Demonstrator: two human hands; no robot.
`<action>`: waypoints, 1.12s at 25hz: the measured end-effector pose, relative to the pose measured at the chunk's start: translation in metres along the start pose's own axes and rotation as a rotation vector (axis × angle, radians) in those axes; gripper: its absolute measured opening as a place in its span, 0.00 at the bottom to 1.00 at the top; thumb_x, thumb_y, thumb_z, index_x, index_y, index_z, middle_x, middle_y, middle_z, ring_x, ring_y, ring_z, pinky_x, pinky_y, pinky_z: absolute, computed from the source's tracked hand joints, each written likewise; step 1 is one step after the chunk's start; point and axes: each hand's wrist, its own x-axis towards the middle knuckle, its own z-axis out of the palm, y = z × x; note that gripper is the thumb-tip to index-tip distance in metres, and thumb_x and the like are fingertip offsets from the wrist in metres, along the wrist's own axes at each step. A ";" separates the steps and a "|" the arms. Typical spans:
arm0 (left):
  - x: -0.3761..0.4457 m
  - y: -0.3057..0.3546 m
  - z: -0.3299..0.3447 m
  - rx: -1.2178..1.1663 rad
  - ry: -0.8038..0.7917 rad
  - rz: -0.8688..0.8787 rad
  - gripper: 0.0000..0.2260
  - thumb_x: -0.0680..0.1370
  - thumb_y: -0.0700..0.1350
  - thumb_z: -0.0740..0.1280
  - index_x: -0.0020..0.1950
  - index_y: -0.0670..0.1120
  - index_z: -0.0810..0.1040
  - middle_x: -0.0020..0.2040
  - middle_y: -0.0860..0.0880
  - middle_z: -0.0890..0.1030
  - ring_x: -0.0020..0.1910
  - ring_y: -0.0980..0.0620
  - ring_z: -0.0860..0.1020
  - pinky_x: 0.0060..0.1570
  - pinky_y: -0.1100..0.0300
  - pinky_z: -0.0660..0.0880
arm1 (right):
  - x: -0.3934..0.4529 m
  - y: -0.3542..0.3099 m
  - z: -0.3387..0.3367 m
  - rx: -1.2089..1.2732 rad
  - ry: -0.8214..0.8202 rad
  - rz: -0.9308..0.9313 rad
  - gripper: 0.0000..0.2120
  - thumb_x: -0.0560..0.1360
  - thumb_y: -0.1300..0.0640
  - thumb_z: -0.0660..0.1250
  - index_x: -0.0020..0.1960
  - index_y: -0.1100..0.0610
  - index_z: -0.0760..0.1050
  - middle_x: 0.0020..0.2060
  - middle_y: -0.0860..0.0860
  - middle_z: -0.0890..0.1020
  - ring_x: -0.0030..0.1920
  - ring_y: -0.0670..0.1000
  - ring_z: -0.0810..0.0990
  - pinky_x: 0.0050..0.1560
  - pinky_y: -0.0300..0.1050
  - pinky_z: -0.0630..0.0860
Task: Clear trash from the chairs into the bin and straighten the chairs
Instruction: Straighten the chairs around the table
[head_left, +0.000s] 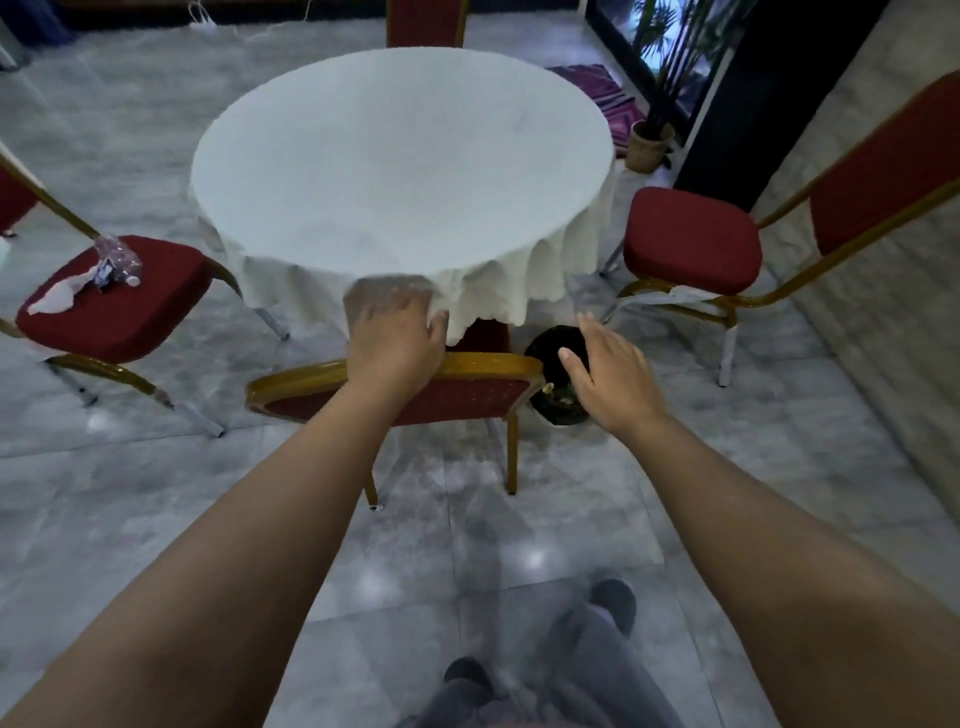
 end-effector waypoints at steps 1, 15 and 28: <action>0.004 0.015 0.003 0.012 -0.009 0.014 0.23 0.83 0.54 0.52 0.76 0.46 0.65 0.76 0.45 0.66 0.73 0.42 0.66 0.70 0.47 0.63 | -0.001 0.014 -0.004 0.006 0.000 0.022 0.28 0.83 0.43 0.50 0.80 0.54 0.54 0.78 0.51 0.59 0.77 0.52 0.58 0.75 0.50 0.54; 0.104 0.347 0.141 -0.063 -0.228 0.383 0.26 0.83 0.52 0.55 0.78 0.42 0.58 0.78 0.41 0.60 0.78 0.43 0.57 0.76 0.49 0.53 | -0.006 0.311 -0.125 -0.038 0.044 0.348 0.28 0.83 0.45 0.51 0.79 0.56 0.55 0.78 0.54 0.60 0.77 0.54 0.60 0.75 0.51 0.58; 0.244 0.586 0.228 -0.206 -0.334 0.476 0.27 0.84 0.55 0.52 0.79 0.43 0.55 0.79 0.41 0.56 0.79 0.43 0.54 0.77 0.49 0.52 | 0.088 0.520 -0.231 0.057 0.261 0.547 0.29 0.83 0.45 0.53 0.78 0.59 0.57 0.75 0.56 0.66 0.74 0.56 0.65 0.73 0.53 0.63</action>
